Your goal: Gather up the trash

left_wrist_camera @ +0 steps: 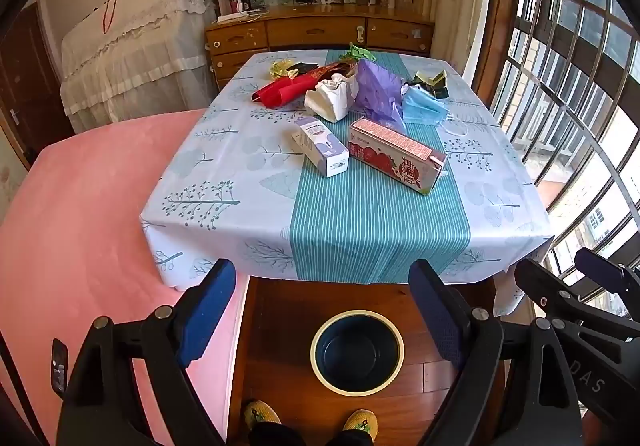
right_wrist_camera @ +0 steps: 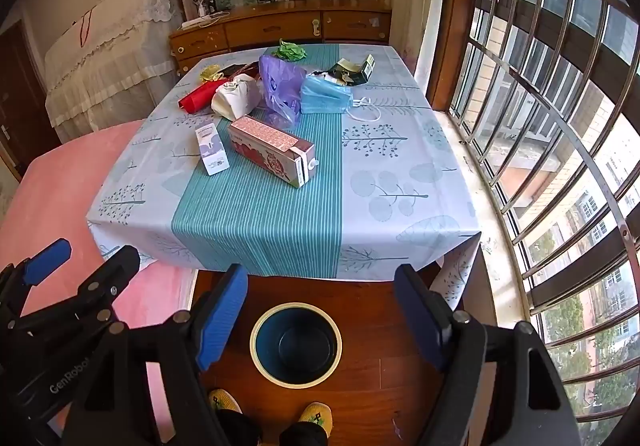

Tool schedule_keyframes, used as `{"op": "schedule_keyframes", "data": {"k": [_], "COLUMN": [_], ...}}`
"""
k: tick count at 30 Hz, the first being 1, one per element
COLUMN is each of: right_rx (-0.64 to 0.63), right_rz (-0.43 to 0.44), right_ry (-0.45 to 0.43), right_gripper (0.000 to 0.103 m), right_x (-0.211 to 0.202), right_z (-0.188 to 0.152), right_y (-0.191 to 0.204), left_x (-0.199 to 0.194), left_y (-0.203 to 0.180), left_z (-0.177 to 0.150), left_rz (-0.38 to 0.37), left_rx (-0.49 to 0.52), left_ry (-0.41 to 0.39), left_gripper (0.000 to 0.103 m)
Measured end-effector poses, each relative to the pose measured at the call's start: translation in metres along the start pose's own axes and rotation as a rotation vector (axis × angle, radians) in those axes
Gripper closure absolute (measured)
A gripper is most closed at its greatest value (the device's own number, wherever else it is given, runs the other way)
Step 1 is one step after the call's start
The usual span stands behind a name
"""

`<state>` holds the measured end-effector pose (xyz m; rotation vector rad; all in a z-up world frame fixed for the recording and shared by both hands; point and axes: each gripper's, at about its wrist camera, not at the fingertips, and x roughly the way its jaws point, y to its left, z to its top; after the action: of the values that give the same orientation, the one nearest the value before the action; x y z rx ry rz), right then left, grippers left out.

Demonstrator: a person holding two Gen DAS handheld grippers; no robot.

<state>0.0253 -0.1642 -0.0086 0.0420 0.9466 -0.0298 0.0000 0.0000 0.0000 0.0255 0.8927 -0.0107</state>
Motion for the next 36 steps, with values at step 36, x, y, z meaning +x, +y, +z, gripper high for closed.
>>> {"op": "schedule_keyframes", "data": {"k": [36], "right_rx": [-0.01], "right_rz": [-0.012], "right_ry": [0.009], "right_gripper": [0.026], "right_x": [0.0018], "right_z": [-0.0016], "right_y": [0.0001], "left_x": [-0.0025], "left_y": [0.0019], "left_z": [-0.0018], "left_rz": [-0.009], "left_rx": [-0.008], "left_ry": [0.002], "left_gripper": [0.016]}}
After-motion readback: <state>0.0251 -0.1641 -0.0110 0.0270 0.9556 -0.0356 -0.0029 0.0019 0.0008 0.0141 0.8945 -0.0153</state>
